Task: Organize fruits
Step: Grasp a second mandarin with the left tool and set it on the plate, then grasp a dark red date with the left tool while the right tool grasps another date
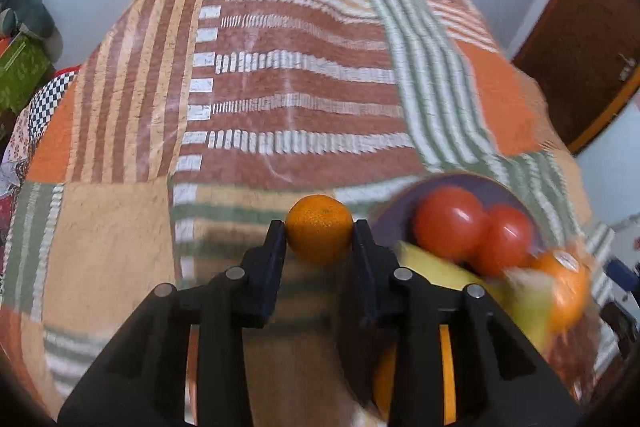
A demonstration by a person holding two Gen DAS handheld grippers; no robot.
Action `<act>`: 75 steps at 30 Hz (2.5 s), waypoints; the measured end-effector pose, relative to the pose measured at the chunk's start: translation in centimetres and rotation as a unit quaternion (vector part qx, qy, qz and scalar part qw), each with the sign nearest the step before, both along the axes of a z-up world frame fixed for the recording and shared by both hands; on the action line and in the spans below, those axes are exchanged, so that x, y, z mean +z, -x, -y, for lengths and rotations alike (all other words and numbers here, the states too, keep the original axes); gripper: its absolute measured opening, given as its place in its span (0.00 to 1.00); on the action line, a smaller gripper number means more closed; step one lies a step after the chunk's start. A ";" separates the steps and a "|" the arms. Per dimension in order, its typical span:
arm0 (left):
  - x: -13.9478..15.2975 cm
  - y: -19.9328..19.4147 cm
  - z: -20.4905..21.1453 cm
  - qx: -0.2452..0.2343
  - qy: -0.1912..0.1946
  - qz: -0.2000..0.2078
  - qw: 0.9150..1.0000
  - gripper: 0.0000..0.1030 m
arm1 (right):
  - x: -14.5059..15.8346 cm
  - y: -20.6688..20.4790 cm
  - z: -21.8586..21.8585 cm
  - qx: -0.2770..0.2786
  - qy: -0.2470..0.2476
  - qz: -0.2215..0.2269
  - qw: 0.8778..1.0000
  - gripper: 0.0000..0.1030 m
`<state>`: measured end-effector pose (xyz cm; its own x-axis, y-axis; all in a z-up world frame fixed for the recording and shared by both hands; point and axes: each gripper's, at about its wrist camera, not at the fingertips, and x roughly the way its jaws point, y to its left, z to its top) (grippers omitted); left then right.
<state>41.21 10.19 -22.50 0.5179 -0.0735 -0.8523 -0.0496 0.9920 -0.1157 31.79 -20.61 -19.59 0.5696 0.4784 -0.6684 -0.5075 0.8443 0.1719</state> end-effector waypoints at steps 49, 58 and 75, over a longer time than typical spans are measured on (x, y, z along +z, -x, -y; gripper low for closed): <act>5.2 15.7 2.9 -0.024 -0.005 0.036 0.999 0.42 | 2.1 6.8 -3.2 0.050 0.018 0.008 0.999 0.47; 3.4 20.2 5.0 -0.031 -0.007 0.019 0.999 0.55 | -1.4 8.3 -5.1 0.087 0.037 -0.046 0.994 0.47; 1.4 22.6 8.3 -0.078 0.026 -0.013 0.997 0.40 | -3.7 9.4 -6.2 0.120 0.054 -0.078 0.988 0.21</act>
<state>18.62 1.87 -21.06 0.4752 -0.1965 -0.8577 0.1015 0.9805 -0.1684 22.38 -14.39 -23.27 0.3344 0.5082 -0.7936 -0.6697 0.7207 0.1794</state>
